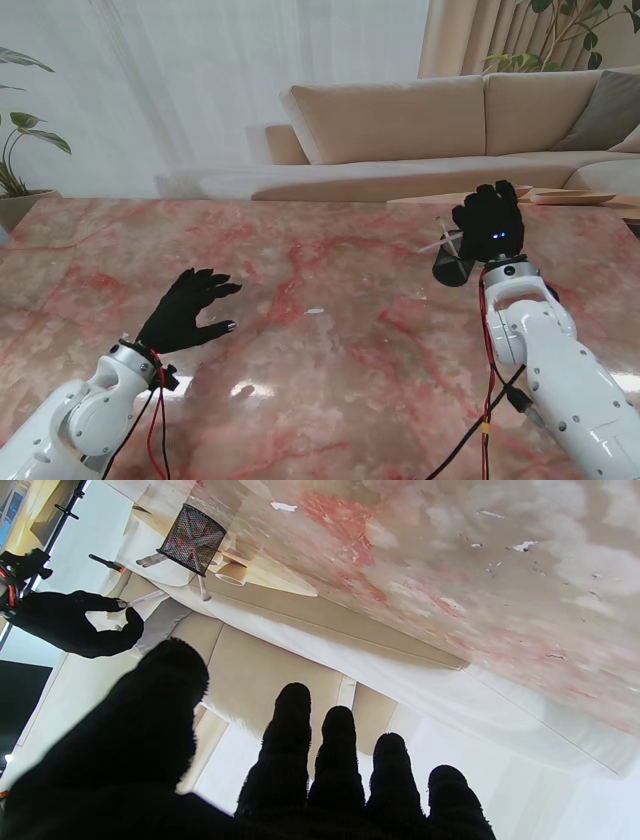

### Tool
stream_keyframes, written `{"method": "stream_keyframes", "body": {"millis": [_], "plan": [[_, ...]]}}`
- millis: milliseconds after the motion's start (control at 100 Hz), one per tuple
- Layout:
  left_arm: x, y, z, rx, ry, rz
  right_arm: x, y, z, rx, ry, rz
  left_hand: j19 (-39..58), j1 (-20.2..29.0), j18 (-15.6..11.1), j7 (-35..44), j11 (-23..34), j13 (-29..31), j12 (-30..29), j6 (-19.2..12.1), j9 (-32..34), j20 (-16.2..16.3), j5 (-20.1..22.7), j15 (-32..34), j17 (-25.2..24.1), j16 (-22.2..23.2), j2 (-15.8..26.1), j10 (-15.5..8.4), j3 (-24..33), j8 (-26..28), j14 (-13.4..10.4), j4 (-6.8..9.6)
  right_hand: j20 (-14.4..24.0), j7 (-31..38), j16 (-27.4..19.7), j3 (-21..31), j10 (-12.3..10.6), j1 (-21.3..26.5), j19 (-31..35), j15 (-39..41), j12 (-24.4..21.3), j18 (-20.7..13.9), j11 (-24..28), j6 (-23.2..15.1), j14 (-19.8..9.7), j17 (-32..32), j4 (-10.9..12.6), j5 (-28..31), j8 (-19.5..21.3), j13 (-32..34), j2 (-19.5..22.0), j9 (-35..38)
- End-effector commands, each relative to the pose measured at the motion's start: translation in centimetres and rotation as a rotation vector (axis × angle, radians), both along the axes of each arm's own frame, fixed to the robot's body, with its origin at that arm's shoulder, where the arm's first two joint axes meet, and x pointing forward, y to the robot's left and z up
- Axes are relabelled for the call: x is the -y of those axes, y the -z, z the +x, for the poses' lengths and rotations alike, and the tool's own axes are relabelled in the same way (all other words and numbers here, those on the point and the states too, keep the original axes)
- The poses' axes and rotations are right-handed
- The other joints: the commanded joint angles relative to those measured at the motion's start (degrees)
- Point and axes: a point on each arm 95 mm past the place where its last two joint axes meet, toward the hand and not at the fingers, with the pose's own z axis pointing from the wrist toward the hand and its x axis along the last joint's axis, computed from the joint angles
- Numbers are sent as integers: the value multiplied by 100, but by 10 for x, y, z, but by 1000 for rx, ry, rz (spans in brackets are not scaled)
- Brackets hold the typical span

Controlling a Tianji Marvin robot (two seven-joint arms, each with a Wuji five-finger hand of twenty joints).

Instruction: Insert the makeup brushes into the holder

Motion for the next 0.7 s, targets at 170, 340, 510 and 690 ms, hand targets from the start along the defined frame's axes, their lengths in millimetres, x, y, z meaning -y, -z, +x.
{"method": "stream_keyframes", "body": {"millis": [170,340,510,690], "plan": [[3,10,4,-25,1,-12,31,-3,15,-8,94,-83,-237,48,-35,-37,-117,-181,-71,-130,12,-91,12,-170,-7,1,161,6,-13,-22,-137,113,150,532,165,113,83,120,118,20,83,99,69,-178,109,-100,41,297,26,102,73,1],[3,14,7,-37,0,-14,38,4,28,-5,141,-126,-241,50,-38,-34,-119,-191,-72,-127,5,-100,20,-167,-7,3,164,6,-22,-21,-133,114,160,588,189,135,103,151,180,83,103,123,135,-119,135,-96,49,296,-8,117,28,7],[0,18,9,-46,-7,-14,41,15,38,-6,168,-159,-244,57,-48,-40,-120,-205,-73,-133,1,-112,9,-170,-6,1,160,1,-25,-23,-137,116,153,656,200,148,127,183,232,126,108,138,186,-71,146,-137,45,278,-71,88,8,-17],[-1,19,9,-49,-15,-14,42,23,46,-11,171,-232,-245,57,-46,-41,-121,-202,-74,-139,4,-124,12,-170,-5,0,159,-11,-24,-24,-146,116,146,714,210,174,166,220,287,169,102,171,217,-13,186,-143,57,275,-132,96,-40,-10]]}}
